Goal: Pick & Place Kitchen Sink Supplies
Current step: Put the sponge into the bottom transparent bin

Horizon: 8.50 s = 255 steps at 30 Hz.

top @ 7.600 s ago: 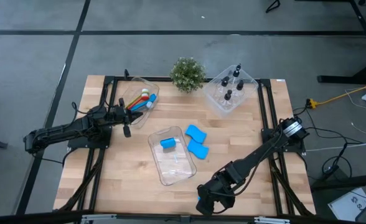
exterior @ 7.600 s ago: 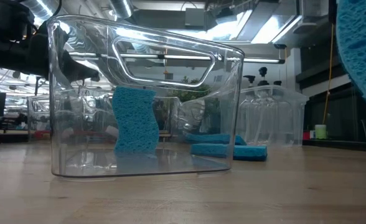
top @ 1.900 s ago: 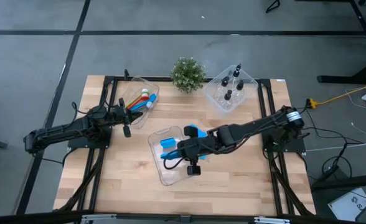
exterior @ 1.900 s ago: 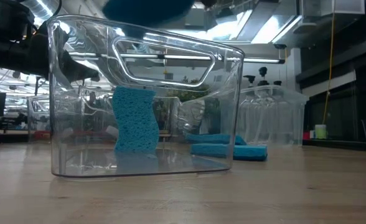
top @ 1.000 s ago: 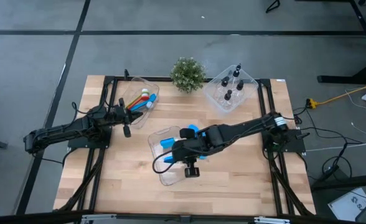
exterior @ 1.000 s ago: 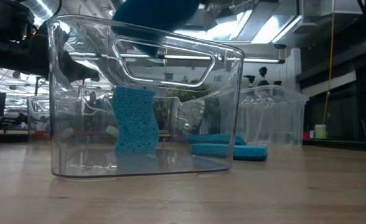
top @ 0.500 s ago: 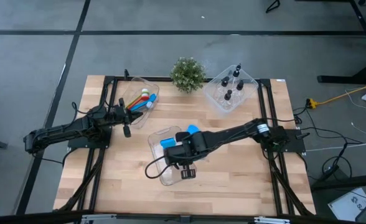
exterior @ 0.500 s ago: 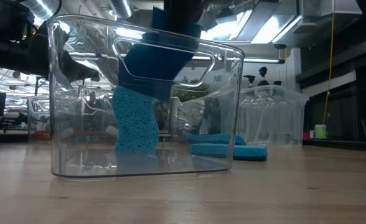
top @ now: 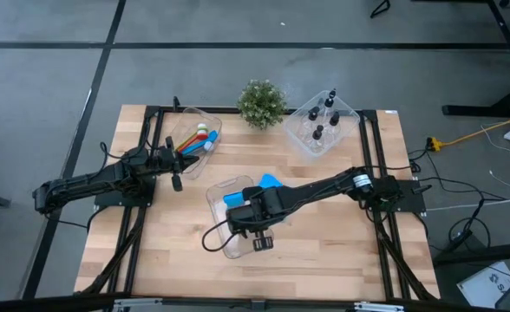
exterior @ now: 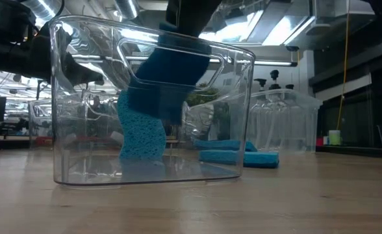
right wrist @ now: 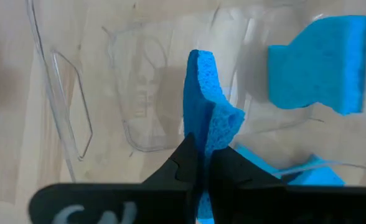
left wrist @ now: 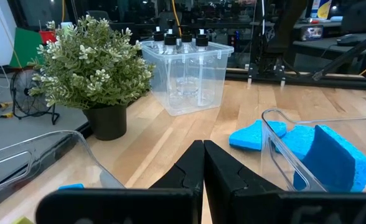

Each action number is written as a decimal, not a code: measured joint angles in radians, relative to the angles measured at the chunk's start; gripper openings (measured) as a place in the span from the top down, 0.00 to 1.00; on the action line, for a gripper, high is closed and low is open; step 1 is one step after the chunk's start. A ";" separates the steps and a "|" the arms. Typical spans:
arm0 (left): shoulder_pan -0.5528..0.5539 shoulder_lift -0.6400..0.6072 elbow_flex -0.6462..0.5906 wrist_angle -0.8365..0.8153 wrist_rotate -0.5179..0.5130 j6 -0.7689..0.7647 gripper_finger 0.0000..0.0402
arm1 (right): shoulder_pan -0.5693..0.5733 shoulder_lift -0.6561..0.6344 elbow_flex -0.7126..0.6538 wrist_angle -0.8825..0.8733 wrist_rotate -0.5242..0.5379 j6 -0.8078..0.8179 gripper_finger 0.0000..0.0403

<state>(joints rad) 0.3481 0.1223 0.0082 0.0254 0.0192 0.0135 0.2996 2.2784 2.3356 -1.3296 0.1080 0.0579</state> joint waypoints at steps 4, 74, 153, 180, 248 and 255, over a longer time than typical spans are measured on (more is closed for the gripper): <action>0.000 0.000 0.000 0.000 0.000 0.000 1.00 | 0.008 0.026 0.000 0.000 -0.007 -0.025 0.95; 0.000 0.000 0.000 0.000 0.000 0.000 1.00 | 0.014 0.086 -0.002 0.019 0.082 -0.252 0.70; 0.000 0.000 0.000 0.000 0.000 0.000 1.00 | 0.021 0.074 0.020 0.008 0.137 -0.198 0.61; 0.000 0.000 0.000 0.000 0.000 0.000 1.00 | 0.020 0.071 0.020 0.007 0.162 -0.199 0.67; 0.000 0.000 0.000 -0.002 0.000 0.000 1.00 | 0.396 -0.015 -0.075 -0.140 0.344 1.195 0.67; 0.000 0.000 0.000 0.000 0.000 0.000 1.00 | 0.393 -0.013 -0.205 -0.239 0.226 1.309 0.67</action>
<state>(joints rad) 0.3481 0.1219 0.0082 0.0257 0.0189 0.0135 0.6926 2.2654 2.1307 -1.5691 0.3344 1.3674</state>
